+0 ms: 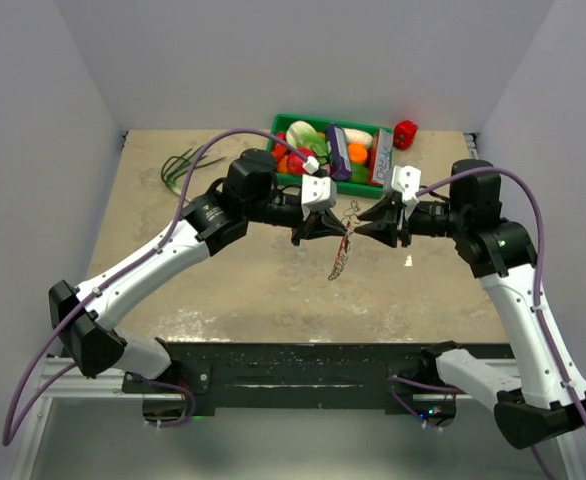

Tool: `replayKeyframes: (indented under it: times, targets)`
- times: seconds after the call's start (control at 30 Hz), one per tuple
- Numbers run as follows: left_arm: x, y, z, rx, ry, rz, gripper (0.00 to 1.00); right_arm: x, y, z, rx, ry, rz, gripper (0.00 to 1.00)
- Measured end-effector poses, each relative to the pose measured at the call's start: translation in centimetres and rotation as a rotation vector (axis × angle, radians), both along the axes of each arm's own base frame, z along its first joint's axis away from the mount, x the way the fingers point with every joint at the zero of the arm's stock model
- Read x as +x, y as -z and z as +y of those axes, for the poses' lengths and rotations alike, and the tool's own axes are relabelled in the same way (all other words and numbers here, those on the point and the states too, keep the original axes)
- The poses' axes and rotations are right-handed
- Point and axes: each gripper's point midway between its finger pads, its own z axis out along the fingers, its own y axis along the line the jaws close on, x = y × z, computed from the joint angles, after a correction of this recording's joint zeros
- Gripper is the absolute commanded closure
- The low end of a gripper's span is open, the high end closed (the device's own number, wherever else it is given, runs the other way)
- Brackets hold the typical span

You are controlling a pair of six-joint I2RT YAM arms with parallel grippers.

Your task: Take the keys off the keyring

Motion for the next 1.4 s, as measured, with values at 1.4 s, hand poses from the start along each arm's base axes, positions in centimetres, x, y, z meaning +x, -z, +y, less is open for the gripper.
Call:
replayKeyframes:
  times: [1.4]
  targets:
    - [0.3,0.6,0.0,0.014,-0.006,0.014,1.00,-1.0,0.9,2.1,-0.052,-0.130,0.031,0.91]
